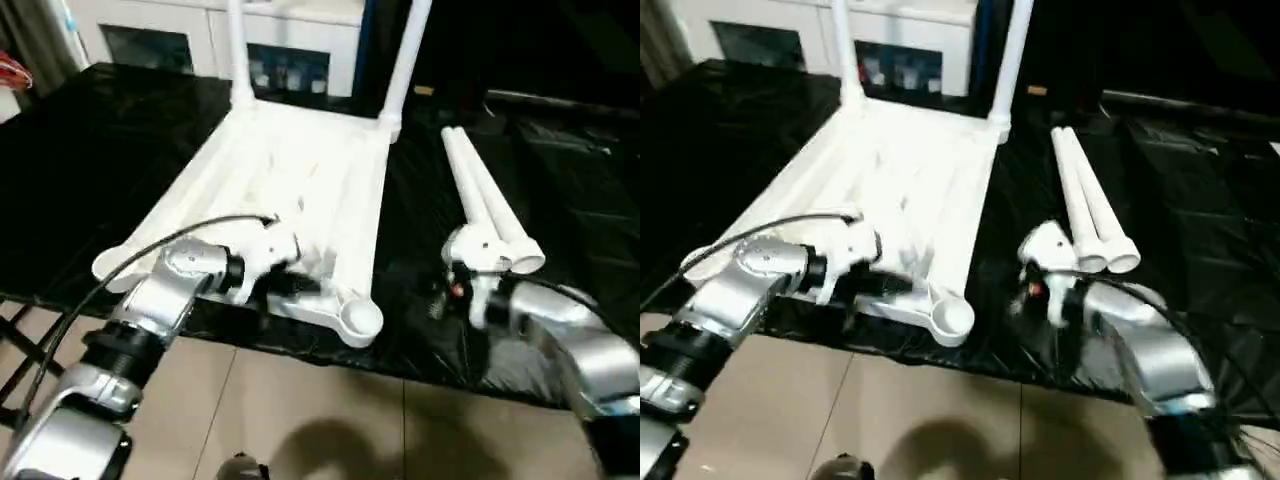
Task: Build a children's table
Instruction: Rotate table base
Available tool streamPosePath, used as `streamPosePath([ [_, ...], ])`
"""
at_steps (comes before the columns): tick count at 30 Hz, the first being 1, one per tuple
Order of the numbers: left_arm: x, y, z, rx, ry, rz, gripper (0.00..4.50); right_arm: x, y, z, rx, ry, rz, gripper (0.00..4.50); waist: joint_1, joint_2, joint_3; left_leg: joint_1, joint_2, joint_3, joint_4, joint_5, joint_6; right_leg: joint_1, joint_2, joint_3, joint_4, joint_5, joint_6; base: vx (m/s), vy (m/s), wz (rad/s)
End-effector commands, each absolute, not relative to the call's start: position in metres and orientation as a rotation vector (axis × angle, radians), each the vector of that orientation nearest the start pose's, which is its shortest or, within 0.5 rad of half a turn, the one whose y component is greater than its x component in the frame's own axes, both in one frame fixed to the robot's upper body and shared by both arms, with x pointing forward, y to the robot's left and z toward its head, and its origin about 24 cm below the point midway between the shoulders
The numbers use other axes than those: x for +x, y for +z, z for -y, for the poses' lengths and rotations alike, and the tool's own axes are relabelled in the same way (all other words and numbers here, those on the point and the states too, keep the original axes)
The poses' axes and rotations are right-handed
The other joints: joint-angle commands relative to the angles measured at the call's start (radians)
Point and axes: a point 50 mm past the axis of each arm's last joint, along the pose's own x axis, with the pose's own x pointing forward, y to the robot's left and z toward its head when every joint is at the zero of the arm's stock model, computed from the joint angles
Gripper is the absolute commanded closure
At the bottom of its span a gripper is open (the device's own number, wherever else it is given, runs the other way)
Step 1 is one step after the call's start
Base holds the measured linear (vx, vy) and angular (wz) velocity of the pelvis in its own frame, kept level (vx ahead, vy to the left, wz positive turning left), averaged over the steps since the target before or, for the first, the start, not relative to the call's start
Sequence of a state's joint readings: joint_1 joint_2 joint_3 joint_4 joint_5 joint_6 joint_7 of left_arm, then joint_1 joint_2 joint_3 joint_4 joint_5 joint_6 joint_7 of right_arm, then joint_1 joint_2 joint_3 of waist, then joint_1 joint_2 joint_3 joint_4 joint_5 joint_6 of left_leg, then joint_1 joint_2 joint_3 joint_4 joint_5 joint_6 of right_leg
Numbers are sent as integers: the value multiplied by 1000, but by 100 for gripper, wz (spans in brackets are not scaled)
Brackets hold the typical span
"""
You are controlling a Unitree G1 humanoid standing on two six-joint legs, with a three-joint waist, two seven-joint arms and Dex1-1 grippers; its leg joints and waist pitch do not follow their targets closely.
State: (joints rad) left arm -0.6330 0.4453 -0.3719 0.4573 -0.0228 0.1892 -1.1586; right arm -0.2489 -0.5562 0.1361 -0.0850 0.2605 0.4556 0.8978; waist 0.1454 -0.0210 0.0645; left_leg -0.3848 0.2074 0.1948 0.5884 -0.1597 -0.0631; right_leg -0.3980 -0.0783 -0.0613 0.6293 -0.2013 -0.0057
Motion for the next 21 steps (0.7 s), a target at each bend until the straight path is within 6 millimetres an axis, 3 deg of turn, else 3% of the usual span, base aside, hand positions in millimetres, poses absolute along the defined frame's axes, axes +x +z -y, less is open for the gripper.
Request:
streamPosePath([
  [1,329,78,-127,576,-1268,-448,450,260,91,171,-248,1080,-368,447,1,8,-68,34,32,-18,-71,-274,-20,39,-67,51,-88,-208,-147,0,0,0],
  [4,336,76,-125,620,-1245,-470,450,258,91,173,-269,1094,-394,447,1,6,-72,23,28,-21,-68,-238,-16,46,-69,48,-85,-187,-150,0,0,0],
  [12,351,68,-113,652,-1112,-500,450,257,94,174,-285,1086,-410,447,2,6,-75,24,28,-20,-62,-223,-3,48,-68,45,-82,-133,-187,0,0,0],
  [17,372,74,-110,628,-880,-408,450,261,94,176,-313,1032,-391,447,3,6,-73,22,24,-24,-62,-260,-10,50,-69,42,-94,-228,-155,0,0,0],
  [19,374,75,-112,630,-857,-390,450,262,94,176,-309,1022,-387,447,0,8,-75,18,21,-27,-63,-253,-12,53,-68,39,-94,-236,-141,0,0,0],
  [21,374,78,-114,604,-858,-371,450,261,96,175,-296,1018,-375,447,0,9,-75,22,23,-26,-62,-253,-8,48,-68,40,-96,-229,-144,0,0,0],
])
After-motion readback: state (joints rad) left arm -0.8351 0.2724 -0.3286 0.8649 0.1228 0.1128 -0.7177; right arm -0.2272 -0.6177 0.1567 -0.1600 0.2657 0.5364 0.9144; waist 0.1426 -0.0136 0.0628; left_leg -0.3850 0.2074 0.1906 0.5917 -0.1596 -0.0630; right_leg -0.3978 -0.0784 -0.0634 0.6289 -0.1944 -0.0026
